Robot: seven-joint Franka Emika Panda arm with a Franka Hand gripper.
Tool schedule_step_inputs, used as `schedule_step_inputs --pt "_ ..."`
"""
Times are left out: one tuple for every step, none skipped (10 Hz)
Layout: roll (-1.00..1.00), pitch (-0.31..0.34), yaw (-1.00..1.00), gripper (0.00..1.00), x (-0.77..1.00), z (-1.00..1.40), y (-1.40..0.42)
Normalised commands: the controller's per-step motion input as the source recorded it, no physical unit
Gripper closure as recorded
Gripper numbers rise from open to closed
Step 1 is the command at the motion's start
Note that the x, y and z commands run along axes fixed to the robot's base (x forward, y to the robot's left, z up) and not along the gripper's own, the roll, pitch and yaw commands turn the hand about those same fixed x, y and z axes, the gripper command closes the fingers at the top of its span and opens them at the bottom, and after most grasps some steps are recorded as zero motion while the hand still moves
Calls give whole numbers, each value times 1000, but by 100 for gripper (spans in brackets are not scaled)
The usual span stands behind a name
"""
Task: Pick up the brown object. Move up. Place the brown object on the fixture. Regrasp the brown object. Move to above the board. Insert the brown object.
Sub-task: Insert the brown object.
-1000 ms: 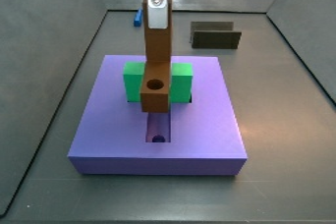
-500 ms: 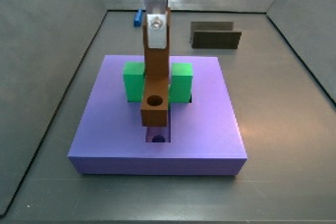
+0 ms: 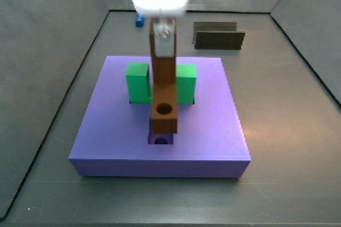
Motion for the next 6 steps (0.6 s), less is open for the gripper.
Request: schedule_step_inputs --pt "-27 0 -34 100 0 -357 100" --pt "-141 -26 -63 100 -31 -300 186" --pt "-139 -36 0 100 -137 -226 234" --pt "-80 -34 0 100 -277 -91 263" --pt "-119 -19 0 100 -177 -86 157" --pt "-169 0 0 100 0 -77 0"
